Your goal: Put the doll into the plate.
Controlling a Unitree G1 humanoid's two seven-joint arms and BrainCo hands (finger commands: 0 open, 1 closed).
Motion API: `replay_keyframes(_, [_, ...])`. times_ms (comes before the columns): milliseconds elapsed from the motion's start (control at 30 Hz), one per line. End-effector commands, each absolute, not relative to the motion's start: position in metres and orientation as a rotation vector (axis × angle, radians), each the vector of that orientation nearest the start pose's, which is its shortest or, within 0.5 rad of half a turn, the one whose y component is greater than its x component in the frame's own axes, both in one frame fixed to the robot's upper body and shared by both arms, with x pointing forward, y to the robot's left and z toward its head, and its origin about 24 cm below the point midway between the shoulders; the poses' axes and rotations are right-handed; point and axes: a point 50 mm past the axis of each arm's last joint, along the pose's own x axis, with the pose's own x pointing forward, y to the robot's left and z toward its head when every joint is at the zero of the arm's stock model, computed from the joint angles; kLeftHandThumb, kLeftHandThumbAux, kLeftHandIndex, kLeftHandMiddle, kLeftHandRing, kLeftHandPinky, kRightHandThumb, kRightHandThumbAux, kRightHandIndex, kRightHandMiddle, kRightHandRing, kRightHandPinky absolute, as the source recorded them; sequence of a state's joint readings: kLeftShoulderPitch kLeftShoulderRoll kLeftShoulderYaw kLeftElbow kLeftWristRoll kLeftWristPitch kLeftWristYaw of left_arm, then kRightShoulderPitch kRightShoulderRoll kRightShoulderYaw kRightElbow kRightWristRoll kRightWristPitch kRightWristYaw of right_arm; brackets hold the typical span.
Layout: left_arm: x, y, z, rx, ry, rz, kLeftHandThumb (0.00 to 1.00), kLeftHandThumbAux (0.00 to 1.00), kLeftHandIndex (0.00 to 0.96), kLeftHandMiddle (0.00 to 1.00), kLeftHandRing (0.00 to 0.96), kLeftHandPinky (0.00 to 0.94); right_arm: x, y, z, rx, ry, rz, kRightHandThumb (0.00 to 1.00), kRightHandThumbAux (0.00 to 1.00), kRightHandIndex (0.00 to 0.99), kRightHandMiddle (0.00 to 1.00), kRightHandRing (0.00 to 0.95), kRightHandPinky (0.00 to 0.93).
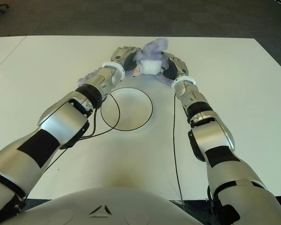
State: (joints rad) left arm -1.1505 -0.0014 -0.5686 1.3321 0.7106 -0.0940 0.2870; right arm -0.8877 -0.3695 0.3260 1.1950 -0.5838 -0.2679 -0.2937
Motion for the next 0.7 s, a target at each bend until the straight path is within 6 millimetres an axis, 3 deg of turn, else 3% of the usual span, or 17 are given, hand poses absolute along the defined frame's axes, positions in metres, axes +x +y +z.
replay_keyframes(33, [0.403,0.030,0.146,1.330,-0.354,-0.258,0.854,0.666,0.401,0.544,0.820,0.821,0.387,-0.191,0.082,-1.108,-0.047,-0.011,0.728,0.708,0.440,0.839,0.839,0.862])
replay_keyframes(333, [0.411,0.041,0.176,1.327,-0.450,-0.197,0.854,0.665,0.403,0.544,0.821,0.814,0.392,-0.195,0.097,-1.069,-0.088,-0.085,0.731,0.708,0.440,0.845,0.843,0.860])
replay_keyframes(700, [0.411,0.053,0.193,1.363,-0.545,-0.190,0.854,0.665,0.403,0.544,0.815,0.782,0.395,-0.199,0.130,-1.055,-0.278,-0.133,0.733,0.708,0.440,0.849,0.848,0.863])
